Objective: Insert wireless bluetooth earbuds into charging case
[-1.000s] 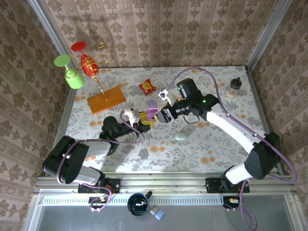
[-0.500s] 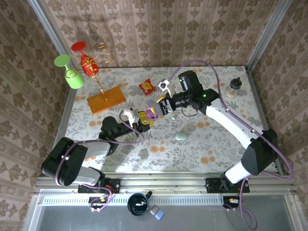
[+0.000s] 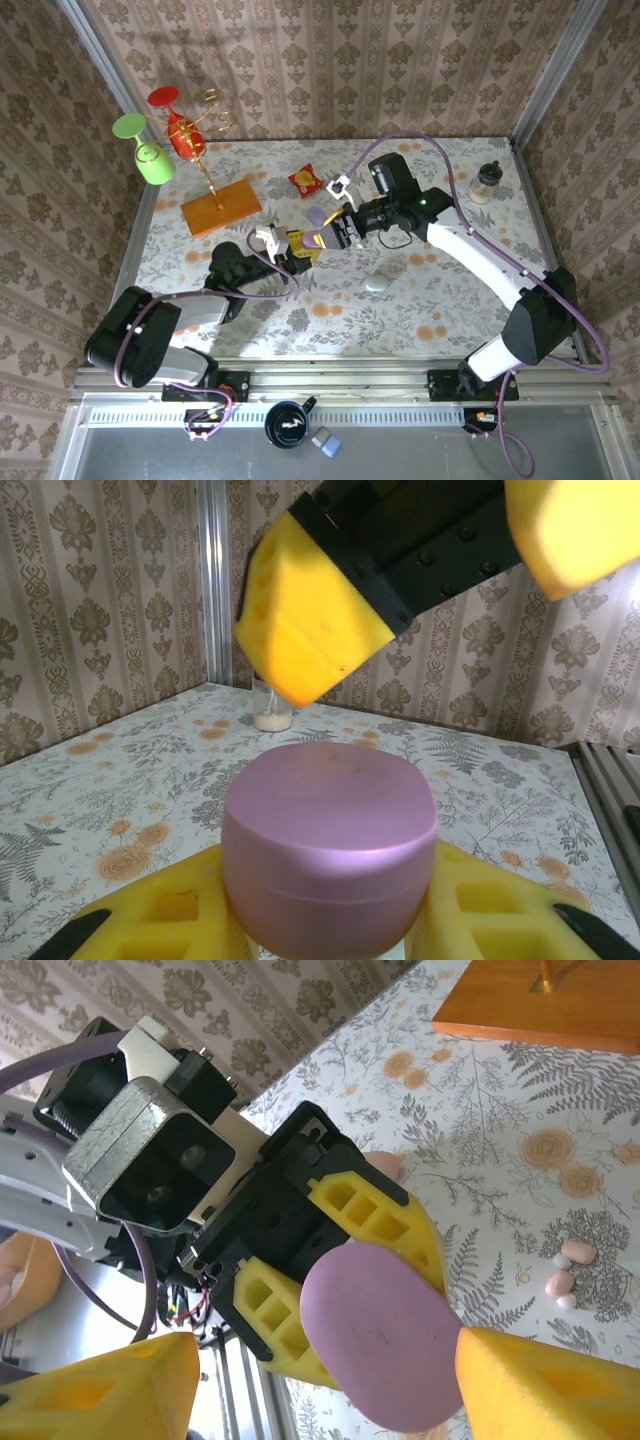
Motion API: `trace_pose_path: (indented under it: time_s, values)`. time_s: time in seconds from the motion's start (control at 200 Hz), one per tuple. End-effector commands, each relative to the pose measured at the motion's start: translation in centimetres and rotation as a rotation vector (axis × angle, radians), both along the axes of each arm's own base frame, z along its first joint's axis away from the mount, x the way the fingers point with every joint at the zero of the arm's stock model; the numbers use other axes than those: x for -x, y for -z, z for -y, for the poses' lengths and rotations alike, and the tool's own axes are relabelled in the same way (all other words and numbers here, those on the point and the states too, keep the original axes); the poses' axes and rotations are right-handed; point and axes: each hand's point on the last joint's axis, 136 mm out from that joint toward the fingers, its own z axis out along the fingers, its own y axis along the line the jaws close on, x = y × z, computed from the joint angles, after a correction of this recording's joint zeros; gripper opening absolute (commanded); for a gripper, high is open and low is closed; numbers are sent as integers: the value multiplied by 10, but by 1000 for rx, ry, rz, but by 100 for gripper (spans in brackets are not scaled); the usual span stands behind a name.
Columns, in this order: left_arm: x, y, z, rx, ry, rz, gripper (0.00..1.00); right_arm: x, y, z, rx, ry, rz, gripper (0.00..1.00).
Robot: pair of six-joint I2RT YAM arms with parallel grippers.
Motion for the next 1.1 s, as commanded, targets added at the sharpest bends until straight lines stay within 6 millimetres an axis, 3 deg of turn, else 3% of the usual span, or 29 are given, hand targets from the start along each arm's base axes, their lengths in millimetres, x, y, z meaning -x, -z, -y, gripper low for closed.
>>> trace_pose_path:
  time_s: [0.0, 0.185, 0.4, 0.725, 1.095]
  values:
    - [-4, -17, 0, 36, -14, 40, 30, -8, -16, 10, -42, 119, -13, 70]
    - [-11, -24, -5, 50, -79, 66, 30, -25, -16, 25, -147, 354, -288, 74]
    - [-19, -36, -4, 75, -124, 94, 30, -18, -19, 16, -285, 357, -477, 77]
    - [-20, -51, 7, 100, -114, 114, 30, -17, -21, 1, -418, 315, -606, 74]
    - [-22, -45, 17, 87, -104, 104, 30, -23, -18, -4, -448, 322, -643, 56]
